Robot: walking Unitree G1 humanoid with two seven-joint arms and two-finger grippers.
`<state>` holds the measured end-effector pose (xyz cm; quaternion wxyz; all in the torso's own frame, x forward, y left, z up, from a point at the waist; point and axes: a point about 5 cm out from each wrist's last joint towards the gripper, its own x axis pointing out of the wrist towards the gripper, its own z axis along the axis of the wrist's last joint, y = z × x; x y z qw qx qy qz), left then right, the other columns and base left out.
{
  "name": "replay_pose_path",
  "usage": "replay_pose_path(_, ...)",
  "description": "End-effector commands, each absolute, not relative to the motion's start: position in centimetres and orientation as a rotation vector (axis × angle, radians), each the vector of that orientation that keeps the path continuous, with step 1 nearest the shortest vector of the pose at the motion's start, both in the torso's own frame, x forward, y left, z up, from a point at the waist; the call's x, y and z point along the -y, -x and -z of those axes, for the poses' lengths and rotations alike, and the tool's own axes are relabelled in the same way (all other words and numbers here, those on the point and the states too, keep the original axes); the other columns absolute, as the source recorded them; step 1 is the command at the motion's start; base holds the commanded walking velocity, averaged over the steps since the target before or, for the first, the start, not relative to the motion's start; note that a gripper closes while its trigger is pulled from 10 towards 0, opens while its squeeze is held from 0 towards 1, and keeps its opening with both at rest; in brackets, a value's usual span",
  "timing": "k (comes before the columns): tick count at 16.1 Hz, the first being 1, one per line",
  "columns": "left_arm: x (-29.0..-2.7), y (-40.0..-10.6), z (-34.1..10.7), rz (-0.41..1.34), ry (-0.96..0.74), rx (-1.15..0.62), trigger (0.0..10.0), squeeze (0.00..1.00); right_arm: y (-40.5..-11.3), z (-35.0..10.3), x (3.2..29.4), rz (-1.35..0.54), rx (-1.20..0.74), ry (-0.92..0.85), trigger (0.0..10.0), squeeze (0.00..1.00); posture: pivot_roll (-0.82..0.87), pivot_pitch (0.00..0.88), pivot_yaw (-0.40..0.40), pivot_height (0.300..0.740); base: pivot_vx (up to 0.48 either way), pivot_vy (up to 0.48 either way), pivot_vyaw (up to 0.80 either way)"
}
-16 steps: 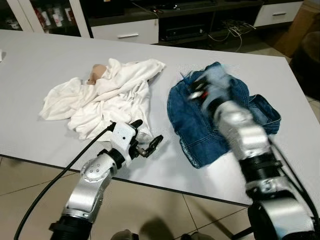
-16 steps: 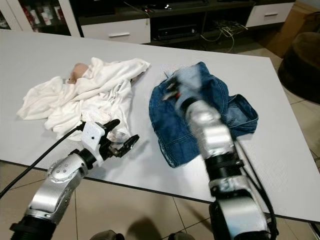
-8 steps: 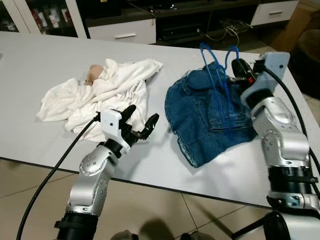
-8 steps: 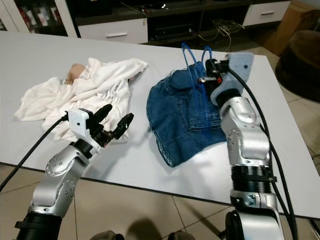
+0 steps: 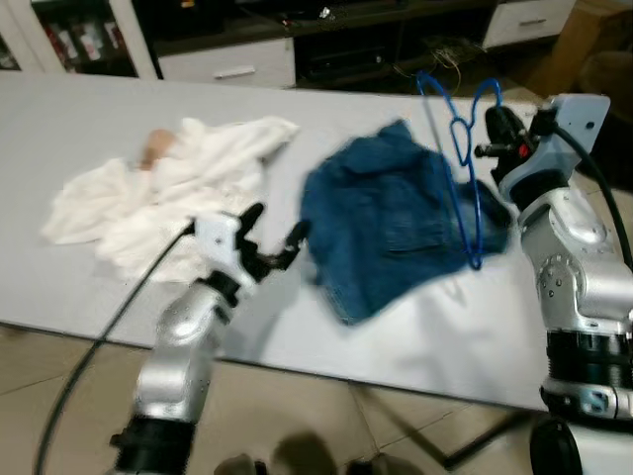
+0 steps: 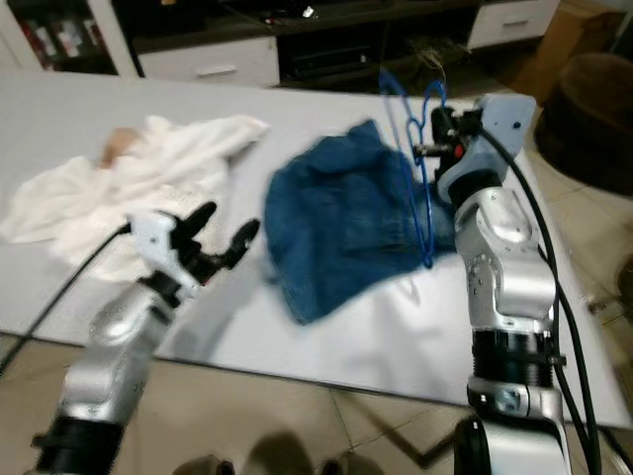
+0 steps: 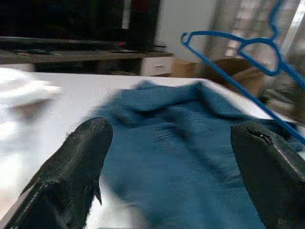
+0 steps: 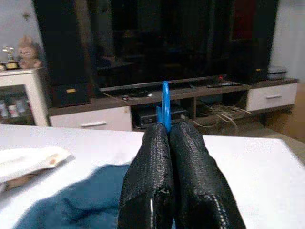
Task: Hang hanger
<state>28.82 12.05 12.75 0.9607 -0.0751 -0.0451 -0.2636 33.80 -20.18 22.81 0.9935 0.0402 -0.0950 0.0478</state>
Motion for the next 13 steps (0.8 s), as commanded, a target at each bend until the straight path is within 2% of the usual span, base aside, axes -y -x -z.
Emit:
replay_pose_path(1,-12.6,-28.9,-12.8,0.522,0.134,0.084,10.0,0.0,-33.9,-23.1,19.8,-0.11,0.193,-0.087,10.0,0.0,-0.09,0.023,0.035,0.74,0.0,-0.458,0.0)
replay_pose_path(2,-12.6,-28.9,-12.8,0.52,0.133,0.083,10.0,0.0,-33.9,-23.1,19.7,-0.113,0.193,-0.088,10.0,0.0,-0.09,0.023,0.035,0.74,0.0,-0.446,0.0)
replay_pose_path(9,-12.6,-29.1,-12.8,0.488,0.122,0.084,10.0,0.0,-34.0,-23.0,19.7,-0.128,0.181,-0.082,10.0,0.0,-0.09,0.024,0.033,0.74,0.0,0.0,0.0)
replay_pose_path(11,-13.0,-29.6,-13.1,0.411,0.105,0.096,10.0,0.0,-33.9,-22.9,19.9,-0.127,0.175,-0.081,10.0,0.0,-0.09,0.025,0.033,0.74,0.0,0.0,0.0)
replay_pose_path(13,-13.8,-30.2,-12.3,0.26,0.116,0.018,10.0,0.0,-34.0,-23.0,20.4,-0.12,0.173,-0.082,10.0,0.0,-0.09,0.026,0.035,0.74,0.0,0.0,0.0)
